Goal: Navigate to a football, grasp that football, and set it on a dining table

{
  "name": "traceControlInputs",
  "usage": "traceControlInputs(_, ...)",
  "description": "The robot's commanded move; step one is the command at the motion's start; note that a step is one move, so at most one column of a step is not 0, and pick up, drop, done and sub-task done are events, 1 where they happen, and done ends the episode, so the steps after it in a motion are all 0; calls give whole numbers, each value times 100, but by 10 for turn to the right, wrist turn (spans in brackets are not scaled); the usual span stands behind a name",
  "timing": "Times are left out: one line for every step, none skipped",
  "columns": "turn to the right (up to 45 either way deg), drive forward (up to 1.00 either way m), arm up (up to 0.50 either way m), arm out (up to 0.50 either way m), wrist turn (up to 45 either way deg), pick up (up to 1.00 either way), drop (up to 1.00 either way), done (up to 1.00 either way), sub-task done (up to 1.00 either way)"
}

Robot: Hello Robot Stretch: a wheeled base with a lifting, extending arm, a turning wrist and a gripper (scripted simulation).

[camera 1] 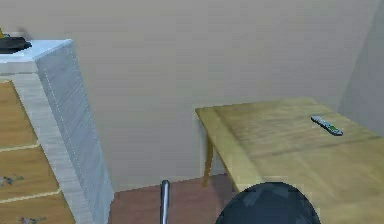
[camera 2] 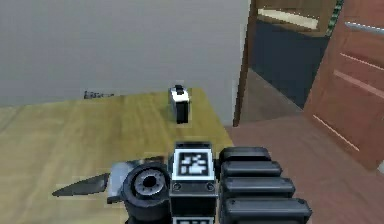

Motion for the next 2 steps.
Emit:
traceControlInputs(-60,0,0,0,0,0,0,0,0)
traceControlInputs(450,0,0,0,0,0,0,0,0)
